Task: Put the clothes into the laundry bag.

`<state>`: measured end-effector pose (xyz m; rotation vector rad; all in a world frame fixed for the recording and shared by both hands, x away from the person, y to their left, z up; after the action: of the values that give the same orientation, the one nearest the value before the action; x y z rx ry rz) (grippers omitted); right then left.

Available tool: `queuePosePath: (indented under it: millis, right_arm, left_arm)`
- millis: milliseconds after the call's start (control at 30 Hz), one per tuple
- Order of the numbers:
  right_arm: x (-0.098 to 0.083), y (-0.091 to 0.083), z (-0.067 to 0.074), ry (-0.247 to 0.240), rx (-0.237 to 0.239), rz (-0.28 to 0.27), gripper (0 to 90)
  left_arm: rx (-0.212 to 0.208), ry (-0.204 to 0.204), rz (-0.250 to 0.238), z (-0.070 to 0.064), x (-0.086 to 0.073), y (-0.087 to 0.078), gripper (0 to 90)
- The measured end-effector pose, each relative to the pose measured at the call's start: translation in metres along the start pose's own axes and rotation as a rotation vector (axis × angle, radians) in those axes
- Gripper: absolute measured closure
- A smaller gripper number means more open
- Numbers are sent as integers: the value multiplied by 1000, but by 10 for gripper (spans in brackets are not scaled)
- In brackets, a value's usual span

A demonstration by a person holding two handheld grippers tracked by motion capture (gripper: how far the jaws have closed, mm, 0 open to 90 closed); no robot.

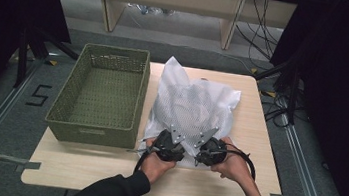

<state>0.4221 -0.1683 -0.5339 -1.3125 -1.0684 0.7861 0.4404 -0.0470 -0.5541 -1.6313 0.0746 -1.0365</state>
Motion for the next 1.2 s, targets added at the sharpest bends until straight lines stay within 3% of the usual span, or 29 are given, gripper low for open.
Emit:
queuePosePath:
  millis: [167, 233, 300, 333, 400, 433, 533, 567, 600, 700, 767, 833, 867, 933, 967, 1033, 1133, 1167, 1200]
  right_arm:
    - [-2, 2, -1, -1, -6, 2, 900]
    - [-2, 2, -1, -13, -13, 8, 900]
    - [-3, 1, -2, -17, -25, 13, 900]
    - [-4, 1, -3, -15, -44, 19, 900]
    - [-6, 3, -5, -19, -55, 37, 900]
    - [-7, 4, -3, -36, -36, 51, 900]
    - [-11, 11, -3, -31, -54, 85, 891]
    - [-13, 13, -3, -29, -45, 93, 878]
    - [-14, 13, -3, -23, -41, 86, 862]
    - [-13, 5, -6, -8, -49, 33, 817]
    - [-10, -6, -10, 1, -57, -41, 737]
    - [-9, -21, -15, 55, -63, -125, 665]
    - [-9, -32, -18, 79, -74, -169, 627]
    - [-11, -47, -25, 142, -108, -235, 564]
    - [-14, -56, -31, 151, -133, -277, 547]
    - [-18, -64, -34, 180, -131, -317, 506]
    - [-25, -75, -43, 266, -161, -370, 451]
    - [-26, -77, -46, 277, -171, -386, 447]
    - [-28, -78, -48, 293, -176, -395, 442]
  left_arm:
    - [-57, -32, 6, 6, -22, -19, 418]
    - [-80, -13, 22, 8, -31, -30, 422]
    - [-77, 46, 53, 13, -41, -42, 422]
    - [-80, 34, 44, 13, -44, -44, 420]
    - [-70, 54, 54, 15, -49, -49, 419]
    - [-61, 74, 57, 17, -51, -52, 418]
    - [-91, 54, 51, 15, -54, -54, 408]
    - [-99, 26, 43, 12, -54, -55, 402]
    - [-105, 36, 45, 12, -55, -56, 395]
    - [-112, 53, 40, 11, -58, -63, 377]
    - [-113, 58, 37, 13, -59, -66, 363]
    - [-130, 44, 29, 13, -60, -69, 358]
    - [-120, 46, 29, 14, -61, -70, 354]
    - [-127, 41, 16, 16, -61, -74, 351]
    - [-124, 44, 14, 16, -61, -76, 347]
    - [-123, 33, -3, 20, -61, -79, 337]
    - [-125, 17, -24, 25, -62, -83, 312]
    - [-145, 6, -28, 25, -63, -86, 306]
    - [-121, 12, -37, 27, -63, -88, 291]
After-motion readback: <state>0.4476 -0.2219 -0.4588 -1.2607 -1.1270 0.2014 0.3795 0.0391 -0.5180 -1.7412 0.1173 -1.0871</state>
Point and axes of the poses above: each handheld gripper's, and its own axes: y roughly forward along the jaws, x roughly out of its top, z roughly to its left, the point moved 8 cm from there along y, roughly forward along the jaws, and after that the axes turned 14 degrees about z, right-handed, at the moved point
